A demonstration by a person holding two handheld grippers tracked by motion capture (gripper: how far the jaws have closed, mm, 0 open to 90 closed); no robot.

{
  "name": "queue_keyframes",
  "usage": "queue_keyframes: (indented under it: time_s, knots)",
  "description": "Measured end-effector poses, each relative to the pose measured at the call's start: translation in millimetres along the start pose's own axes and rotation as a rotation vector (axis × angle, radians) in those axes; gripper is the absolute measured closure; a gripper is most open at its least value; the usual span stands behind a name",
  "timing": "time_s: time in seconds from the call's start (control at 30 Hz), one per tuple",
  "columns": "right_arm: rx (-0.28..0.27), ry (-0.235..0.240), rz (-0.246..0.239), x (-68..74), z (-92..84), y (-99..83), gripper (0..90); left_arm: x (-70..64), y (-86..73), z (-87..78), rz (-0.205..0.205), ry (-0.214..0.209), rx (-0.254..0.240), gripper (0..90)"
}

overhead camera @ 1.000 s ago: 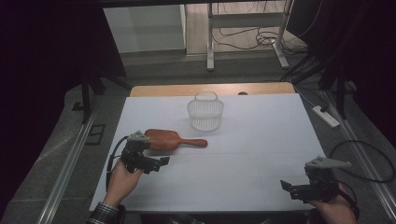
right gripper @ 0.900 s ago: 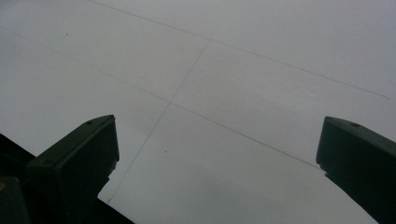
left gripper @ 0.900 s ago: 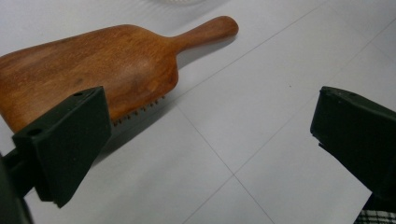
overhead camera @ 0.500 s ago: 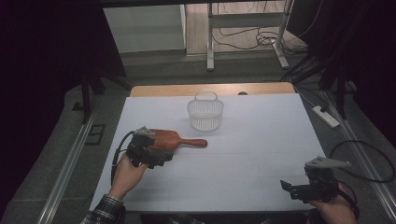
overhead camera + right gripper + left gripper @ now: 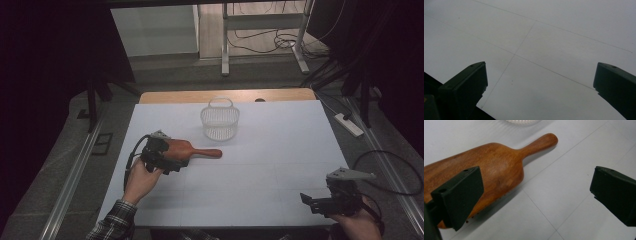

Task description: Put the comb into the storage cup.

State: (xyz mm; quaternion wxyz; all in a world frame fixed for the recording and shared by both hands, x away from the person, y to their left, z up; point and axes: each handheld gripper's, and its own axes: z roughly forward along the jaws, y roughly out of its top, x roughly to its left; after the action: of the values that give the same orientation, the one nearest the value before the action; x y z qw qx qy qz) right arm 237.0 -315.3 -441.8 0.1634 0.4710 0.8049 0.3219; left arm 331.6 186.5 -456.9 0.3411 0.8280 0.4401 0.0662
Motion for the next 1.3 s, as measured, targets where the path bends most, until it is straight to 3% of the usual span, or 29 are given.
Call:
queue_keyframes:
  time_s: [0.73, 1.3]
  knots:
    - [0.003, -0.009, 0.008, -0.2, 0.1, 0.1, 0.0, 8.3, 25.2, 20.8, -0.016, -0.007, 0.028, 0.0]
    - [0.005, -0.007, 0.007, -0.2, 0.4, 0.1, 0.0, 11.8, 42.8, 36.8, 0.0, -0.007, 0.051, 0.0]
